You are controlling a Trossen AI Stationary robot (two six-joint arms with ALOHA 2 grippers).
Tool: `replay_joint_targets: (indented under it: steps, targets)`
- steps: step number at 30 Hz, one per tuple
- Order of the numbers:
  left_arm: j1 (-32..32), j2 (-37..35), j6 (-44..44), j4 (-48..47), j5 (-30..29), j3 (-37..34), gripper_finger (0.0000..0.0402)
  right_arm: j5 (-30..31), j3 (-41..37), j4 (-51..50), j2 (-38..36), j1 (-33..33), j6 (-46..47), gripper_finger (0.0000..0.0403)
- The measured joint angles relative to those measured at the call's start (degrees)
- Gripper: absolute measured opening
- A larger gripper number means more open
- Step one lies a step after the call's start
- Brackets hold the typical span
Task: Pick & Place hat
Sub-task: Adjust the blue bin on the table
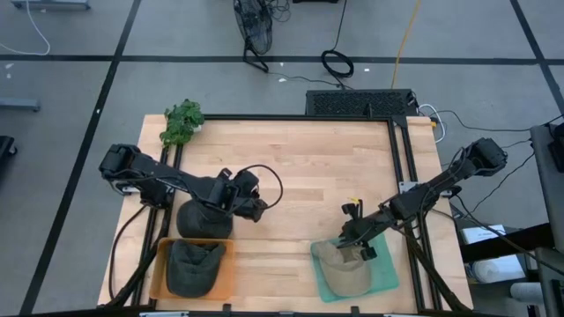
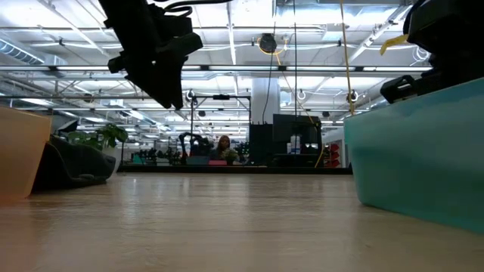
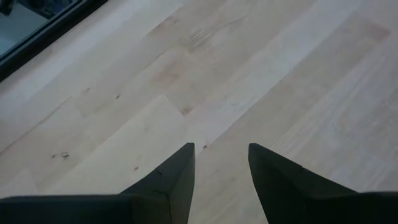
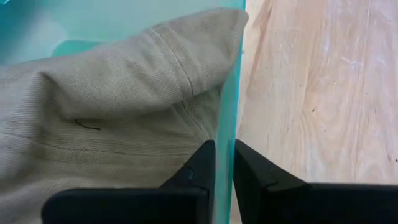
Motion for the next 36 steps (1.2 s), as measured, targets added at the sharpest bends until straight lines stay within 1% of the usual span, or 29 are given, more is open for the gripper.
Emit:
replay_joint_targets:
  steps: [7,19,24,29,32,36]
  targets:
    - [0.9,0.0,0.0,0.9,0.0,0.0,0.0163,-1.5,0.0,0.1,0.0,0.1,-0.1,0.0029]
    - [1.1,0.0,1.2,2.1,0.0,0.0,0.0163,-1.6,0.0,0.0,0.0,0.1,-0.2,0.0003]
    - [1.1,0.0,1.5,2.1,0.0,0.0,0.0163,-1.8,0.0,0.0,0.0,0.1,0.0,0.0001]
    - [1.1,0.0,1.5,1.9,0.3,0.0,0.0163,-7.5,0.0,-0.2,-0.1,0.1,1.1,0.0003]
    - [1.1,0.0,1.5,1.8,0.5,0.0,0.0163,-9.1,0.0,-0.2,-0.1,0.2,2.4,0.0003]
    - [1.1,0.0,1.5,1.8,0.6,0.0,0.0163,-9.3,0.0,-0.5,-0.1,0.2,3.8,0.0004]
